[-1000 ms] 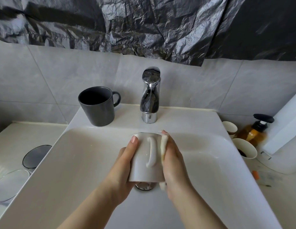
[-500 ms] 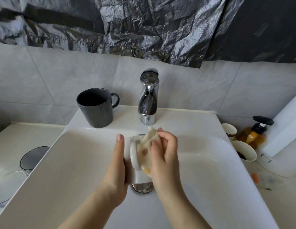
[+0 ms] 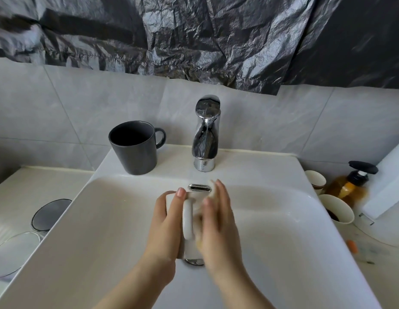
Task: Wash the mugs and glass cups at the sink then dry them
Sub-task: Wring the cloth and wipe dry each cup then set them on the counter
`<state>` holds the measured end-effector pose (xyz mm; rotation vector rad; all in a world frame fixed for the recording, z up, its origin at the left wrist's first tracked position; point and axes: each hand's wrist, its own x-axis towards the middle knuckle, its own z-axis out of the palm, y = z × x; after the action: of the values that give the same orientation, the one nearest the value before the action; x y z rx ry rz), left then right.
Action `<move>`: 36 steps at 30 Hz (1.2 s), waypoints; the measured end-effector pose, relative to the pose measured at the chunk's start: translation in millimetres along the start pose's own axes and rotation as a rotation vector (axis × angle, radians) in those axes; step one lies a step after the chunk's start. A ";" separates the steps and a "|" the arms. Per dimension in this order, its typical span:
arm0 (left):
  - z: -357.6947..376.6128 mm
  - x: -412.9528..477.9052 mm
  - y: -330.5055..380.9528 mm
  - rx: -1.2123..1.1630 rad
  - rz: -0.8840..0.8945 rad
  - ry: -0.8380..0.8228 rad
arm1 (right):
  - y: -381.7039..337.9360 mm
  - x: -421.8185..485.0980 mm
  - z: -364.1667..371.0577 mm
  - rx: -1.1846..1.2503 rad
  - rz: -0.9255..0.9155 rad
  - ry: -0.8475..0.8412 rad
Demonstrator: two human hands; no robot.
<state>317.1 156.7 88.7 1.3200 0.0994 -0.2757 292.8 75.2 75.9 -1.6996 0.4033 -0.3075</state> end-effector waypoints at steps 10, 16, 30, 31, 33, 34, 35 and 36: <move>-1.2 0.5 1.7 -0.003 -0.007 -0.010 | -2.8 -10.1 0.3 -0.048 -0.108 0.028; 2.2 -1.9 3.3 0.019 0.001 -0.006 | 0.2 -6.5 -4.4 0.113 0.131 -0.020; -9.9 -1.8 11.6 0.165 0.069 -0.206 | 7.2 3.4 -13.2 0.647 0.531 -0.198; -9.8 -2.2 12.9 0.194 0.102 -0.230 | 4.9 4.5 -13.4 0.657 0.517 -0.182; -8.3 -4.5 17.1 0.269 0.182 -0.296 | 1.2 5.3 -14.2 0.694 0.498 -0.157; -7.7 -5.6 18.8 0.310 0.227 -0.347 | 1.4 5.5 -14.5 0.718 0.483 -0.152; -6.6 -7.1 19.6 0.355 0.261 -0.406 | 1.2 5.2 -15.9 0.703 0.476 -0.128; -5.7 -9.6 19.9 0.389 0.276 -0.446 | 2.7 6.1 -17.5 0.653 0.481 -0.087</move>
<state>313.4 167.9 108.2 1.6039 -0.5327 -0.3579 290.6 56.6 76.0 -0.9371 0.5593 -0.0004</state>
